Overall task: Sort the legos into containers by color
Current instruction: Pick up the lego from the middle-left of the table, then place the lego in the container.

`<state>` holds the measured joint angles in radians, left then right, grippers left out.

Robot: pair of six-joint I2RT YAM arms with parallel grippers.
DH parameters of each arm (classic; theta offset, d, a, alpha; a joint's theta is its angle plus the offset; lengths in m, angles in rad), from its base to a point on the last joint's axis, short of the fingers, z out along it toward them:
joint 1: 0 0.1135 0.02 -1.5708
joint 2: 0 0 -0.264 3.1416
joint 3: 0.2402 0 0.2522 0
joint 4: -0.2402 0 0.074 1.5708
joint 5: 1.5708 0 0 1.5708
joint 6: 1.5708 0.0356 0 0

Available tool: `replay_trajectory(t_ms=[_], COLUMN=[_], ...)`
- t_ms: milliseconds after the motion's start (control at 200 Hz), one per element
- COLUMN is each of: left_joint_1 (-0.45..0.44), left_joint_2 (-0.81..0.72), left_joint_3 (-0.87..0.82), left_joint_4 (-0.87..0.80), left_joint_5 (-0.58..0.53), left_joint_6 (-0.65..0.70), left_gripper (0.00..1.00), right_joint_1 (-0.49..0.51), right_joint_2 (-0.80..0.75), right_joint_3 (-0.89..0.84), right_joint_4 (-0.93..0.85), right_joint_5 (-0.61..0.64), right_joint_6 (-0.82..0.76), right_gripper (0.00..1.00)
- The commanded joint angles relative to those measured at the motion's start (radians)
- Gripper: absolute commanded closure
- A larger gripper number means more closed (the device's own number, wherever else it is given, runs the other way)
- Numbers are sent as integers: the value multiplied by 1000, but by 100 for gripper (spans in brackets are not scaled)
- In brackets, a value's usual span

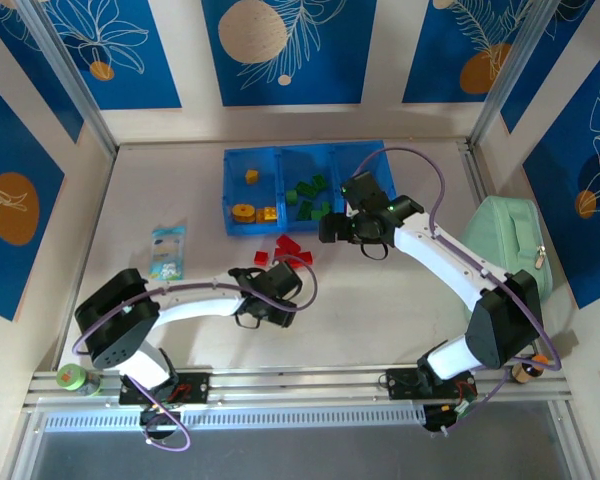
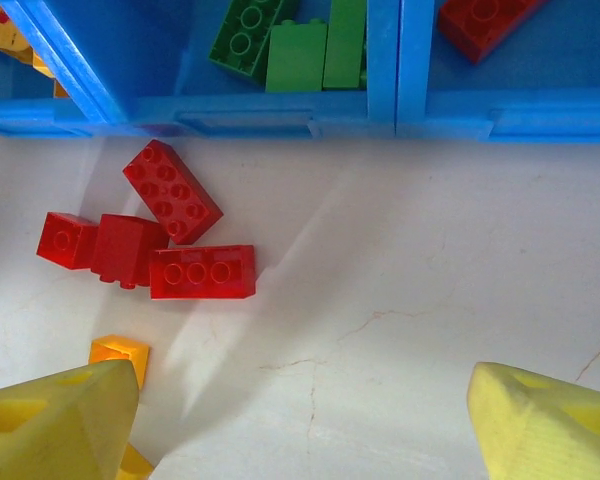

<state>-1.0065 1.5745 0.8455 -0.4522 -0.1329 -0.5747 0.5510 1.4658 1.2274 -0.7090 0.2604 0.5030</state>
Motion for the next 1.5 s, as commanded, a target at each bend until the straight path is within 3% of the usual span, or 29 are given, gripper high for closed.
replay_trajectory(t_ms=[0, 190, 485, 645, 820, 981, 1286, 1386, 1496], left_joint_1=[-9, -10, 25, 122, 336, 490, 601, 621, 627], left_joint_2=[27, 22, -103, -178, -188, -76, 213, 256, 277], left_joint_3=[12, 27, 60, 96, 196, 343, 623, 679, 741], left_joint_4=[-50, -74, -95, -107, -114, -67, -71, -55, -80], left_joint_5=[-11, -21, -22, 6, 48, 114, 115, 124, 141], left_joint_6=[0, -2, 11, 62, 173, 216, 243, 245, 256], left_gripper=[38, 39, 40, 40, 40, 40, 41, 37, 22], right_joint_1=[-6, -5, -8, -7, -11, -20, -49, -49, -41], right_joint_2=[-21, -28, -35, -40, -51, -63, -144, -150, -146], right_joint_3=[-14, -35, -40, -41, -40, -38, -97, -120, -142], right_joint_4=[19, 29, 28, 27, 18, -5, -26, -25, -22], right_joint_5=[-20, -20, -17, -18, -16, -14, -21, -42, -50], right_joint_6=[20, 29, 26, 26, 31, 33, 25, 23, 25], right_gripper=[14, 14, 15, 15, 15, 15, 15, 15, 14])
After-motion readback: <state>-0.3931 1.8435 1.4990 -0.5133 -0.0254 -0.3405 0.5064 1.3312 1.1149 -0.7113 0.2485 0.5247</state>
